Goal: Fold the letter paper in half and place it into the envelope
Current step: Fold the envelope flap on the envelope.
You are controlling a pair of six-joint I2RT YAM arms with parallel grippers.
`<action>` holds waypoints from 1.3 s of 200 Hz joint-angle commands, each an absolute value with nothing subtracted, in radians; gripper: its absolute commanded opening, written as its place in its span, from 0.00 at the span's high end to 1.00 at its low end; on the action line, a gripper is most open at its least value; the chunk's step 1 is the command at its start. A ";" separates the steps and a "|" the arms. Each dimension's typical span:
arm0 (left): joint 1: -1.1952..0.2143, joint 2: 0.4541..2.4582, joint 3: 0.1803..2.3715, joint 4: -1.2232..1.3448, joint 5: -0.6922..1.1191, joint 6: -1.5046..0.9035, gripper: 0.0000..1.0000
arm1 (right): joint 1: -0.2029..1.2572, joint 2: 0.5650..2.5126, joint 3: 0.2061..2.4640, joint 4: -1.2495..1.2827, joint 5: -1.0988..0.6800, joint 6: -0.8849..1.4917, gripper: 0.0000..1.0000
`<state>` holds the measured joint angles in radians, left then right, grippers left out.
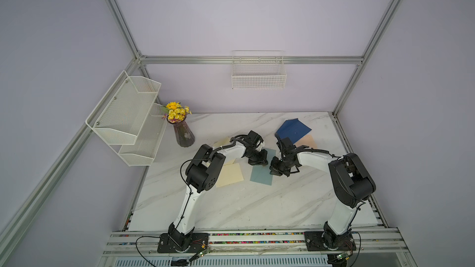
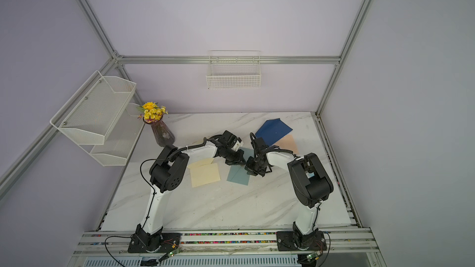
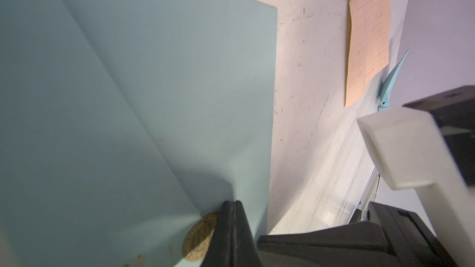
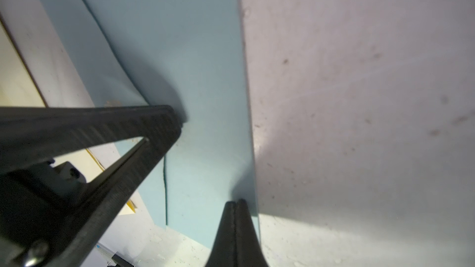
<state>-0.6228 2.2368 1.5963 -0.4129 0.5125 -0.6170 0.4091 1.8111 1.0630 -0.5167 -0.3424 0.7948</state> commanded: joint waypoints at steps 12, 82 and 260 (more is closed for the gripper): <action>-0.586 2.229 1.526 -0.476 0.448 -0.595 1.00 | 0.385 1.843 1.027 -0.541 -0.313 0.789 1.00; -0.526 2.148 1.446 -0.500 0.423 -0.535 1.00 | 0.379 1.880 1.047 -0.538 -0.321 0.780 1.00; -0.598 2.160 1.381 -0.425 0.462 -0.578 1.00 | 0.379 1.913 1.088 -0.542 -0.322 0.789 1.00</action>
<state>-0.6403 2.1574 1.4620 -0.3756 0.5072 -0.5823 0.3813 1.8446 1.0962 -0.5373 -0.3965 0.7807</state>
